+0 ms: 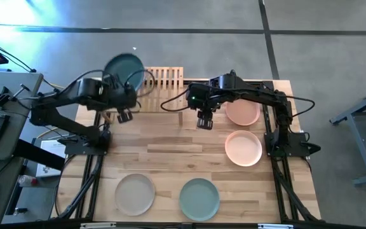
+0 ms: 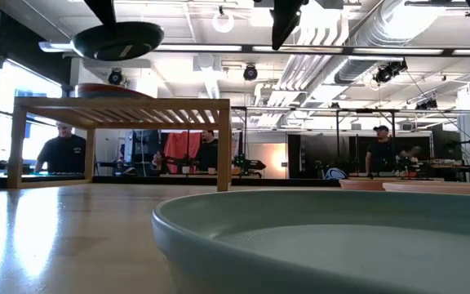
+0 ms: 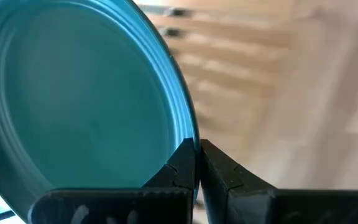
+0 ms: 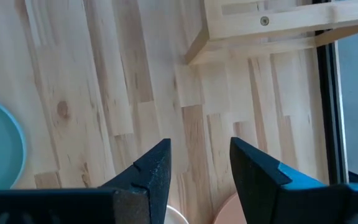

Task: Place and stack plates onto a shelf
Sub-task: Stack the green plate on the top of the light pink plate

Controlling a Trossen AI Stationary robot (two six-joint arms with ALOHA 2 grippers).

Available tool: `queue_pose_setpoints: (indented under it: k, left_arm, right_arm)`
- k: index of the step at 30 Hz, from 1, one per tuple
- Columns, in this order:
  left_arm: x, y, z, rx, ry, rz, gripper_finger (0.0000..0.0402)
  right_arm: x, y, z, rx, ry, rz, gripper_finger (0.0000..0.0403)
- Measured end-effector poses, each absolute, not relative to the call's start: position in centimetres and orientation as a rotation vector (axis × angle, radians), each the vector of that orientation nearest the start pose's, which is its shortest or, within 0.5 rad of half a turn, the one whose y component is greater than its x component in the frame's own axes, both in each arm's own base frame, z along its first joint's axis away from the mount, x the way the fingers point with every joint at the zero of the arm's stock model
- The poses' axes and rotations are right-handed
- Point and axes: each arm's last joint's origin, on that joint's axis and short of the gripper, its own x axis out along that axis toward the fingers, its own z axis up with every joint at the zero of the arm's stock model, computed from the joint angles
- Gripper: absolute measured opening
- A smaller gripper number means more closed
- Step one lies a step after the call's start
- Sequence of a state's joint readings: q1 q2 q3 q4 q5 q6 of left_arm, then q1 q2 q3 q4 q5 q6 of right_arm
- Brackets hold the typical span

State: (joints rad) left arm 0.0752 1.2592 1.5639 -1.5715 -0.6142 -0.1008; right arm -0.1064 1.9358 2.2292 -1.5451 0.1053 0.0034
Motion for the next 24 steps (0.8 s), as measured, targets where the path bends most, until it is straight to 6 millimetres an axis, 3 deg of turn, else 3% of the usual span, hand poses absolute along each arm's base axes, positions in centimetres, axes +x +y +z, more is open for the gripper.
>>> queue_pose_setpoints:
  k: [7, 14, 24]
  left_arm:
    - [17.1, 7.5, 39.7, 0.346, 1.372, 0.708, 0.0]
    - [17.2, 11.5, 39.2, 0.258, 1.377, 0.665, 0.0]
    - [17.6, 14.1, 37.7, 0.147, 1.46, 0.631, 0.0]
  right_arm:
    - [36.2, -4.4, 38.8, 0.058, 1.211, -0.227, 0.0141]
    - [36.3, -4.4, 38.8, 0.115, 1.194, -0.265, 0.0141]
    - [36.3, -4.4, 38.8, 0.173, 1.186, -0.303, 0.0141]
